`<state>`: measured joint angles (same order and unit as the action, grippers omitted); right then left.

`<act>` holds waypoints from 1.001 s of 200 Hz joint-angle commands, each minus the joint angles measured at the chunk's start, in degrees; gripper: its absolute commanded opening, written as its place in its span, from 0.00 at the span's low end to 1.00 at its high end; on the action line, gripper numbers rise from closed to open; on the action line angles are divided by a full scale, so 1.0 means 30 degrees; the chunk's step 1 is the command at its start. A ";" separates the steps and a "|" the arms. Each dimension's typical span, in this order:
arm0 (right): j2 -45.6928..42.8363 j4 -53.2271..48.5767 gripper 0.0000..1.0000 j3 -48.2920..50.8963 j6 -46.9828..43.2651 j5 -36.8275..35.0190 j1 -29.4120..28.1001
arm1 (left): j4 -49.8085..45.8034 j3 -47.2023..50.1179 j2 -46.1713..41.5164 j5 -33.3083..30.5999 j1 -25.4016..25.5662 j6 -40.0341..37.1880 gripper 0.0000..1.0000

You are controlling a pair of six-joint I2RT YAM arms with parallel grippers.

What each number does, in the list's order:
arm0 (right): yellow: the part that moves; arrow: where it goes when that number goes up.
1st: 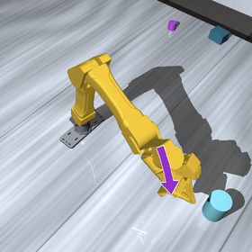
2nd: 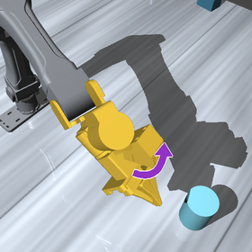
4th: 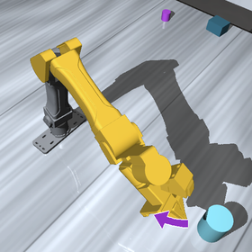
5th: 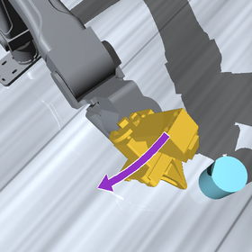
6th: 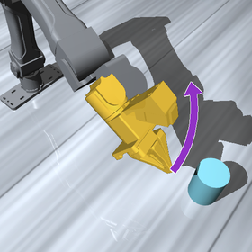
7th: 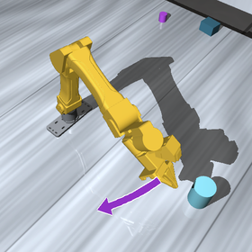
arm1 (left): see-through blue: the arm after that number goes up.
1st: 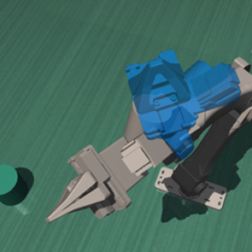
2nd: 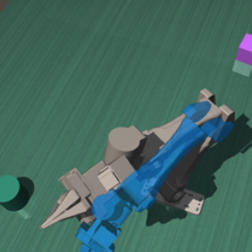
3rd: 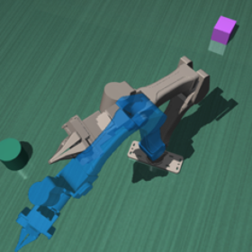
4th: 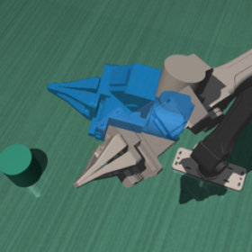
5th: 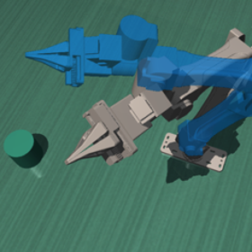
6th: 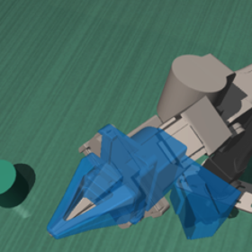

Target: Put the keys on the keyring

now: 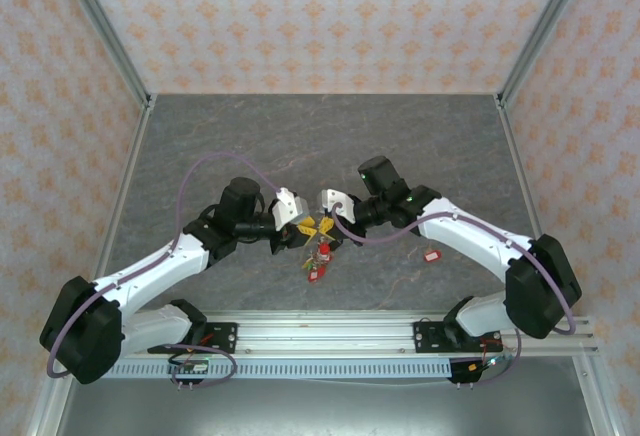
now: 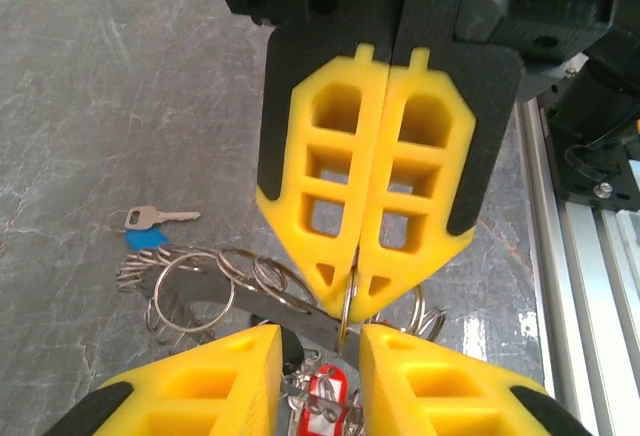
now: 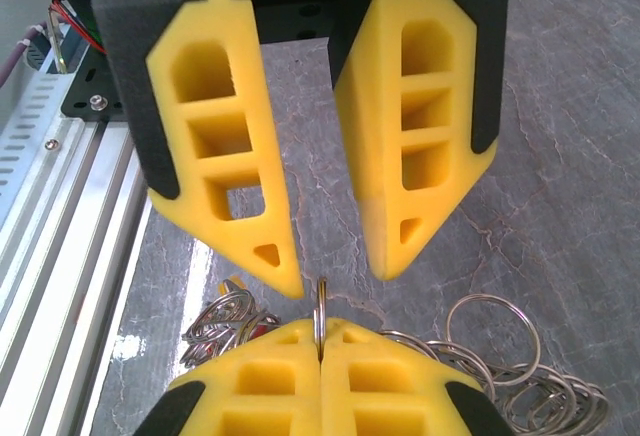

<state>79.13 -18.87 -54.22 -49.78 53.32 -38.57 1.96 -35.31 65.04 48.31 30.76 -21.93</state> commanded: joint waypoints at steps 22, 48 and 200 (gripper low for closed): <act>0.0021 0.0040 0.00 -0.0895 -0.0575 0.1545 0.0053 | -0.0687 -0.0910 0.0275 -0.0284 0.0114 -0.0775 0.27; 0.0133 0.0253 0.00 -0.0899 -0.0400 0.1757 0.0053 | -0.0598 -0.1118 0.0482 0.0050 0.0088 -0.0747 0.21; 0.0310 0.2123 0.00 -0.1044 0.1910 0.2120 0.0053 | -0.2404 -0.2120 0.1115 0.1476 0.0099 -0.1801 0.00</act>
<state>80.01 -17.58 -54.41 -45.98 55.18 -38.06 -3.75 -39.40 67.90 50.39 30.72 -25.76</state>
